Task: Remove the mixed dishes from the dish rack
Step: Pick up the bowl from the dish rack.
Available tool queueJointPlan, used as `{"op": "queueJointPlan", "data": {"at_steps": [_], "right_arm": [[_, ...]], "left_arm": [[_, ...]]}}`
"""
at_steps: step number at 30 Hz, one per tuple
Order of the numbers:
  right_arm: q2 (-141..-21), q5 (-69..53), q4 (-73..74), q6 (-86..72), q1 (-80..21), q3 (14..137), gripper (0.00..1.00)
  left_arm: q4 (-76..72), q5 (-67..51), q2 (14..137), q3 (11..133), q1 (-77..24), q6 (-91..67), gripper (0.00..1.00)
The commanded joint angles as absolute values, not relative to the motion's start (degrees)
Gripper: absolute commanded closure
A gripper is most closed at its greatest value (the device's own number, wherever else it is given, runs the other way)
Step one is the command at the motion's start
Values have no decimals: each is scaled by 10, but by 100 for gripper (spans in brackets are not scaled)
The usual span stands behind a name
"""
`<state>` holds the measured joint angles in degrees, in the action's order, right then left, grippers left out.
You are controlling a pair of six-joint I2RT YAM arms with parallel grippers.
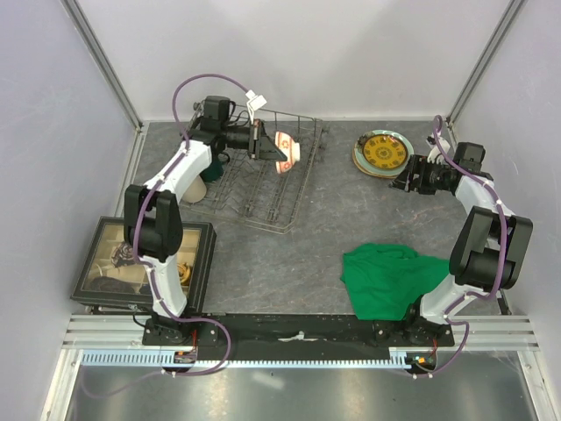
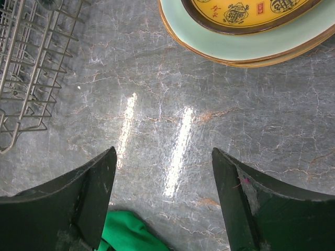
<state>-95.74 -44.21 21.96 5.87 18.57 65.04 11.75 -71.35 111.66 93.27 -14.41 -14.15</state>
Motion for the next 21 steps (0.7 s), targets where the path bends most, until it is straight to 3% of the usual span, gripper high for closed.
{"op": "queueJointPlan", "data": {"at_steps": [1, 15, 21], "right_arm": [[-942, -446, 212, 69, 188, 661, 19], [-847, -367, 180, 38, 233, 651, 19], [-818, -329, 180, 32, 263, 656, 19]], "left_arm": [[308, -641, 1092, 1027, -194, 35, 98], [589, -369, 1215, 1316, -353, 233, 98], [617, -257, 1272, 1354, -433, 307, 98]]}}
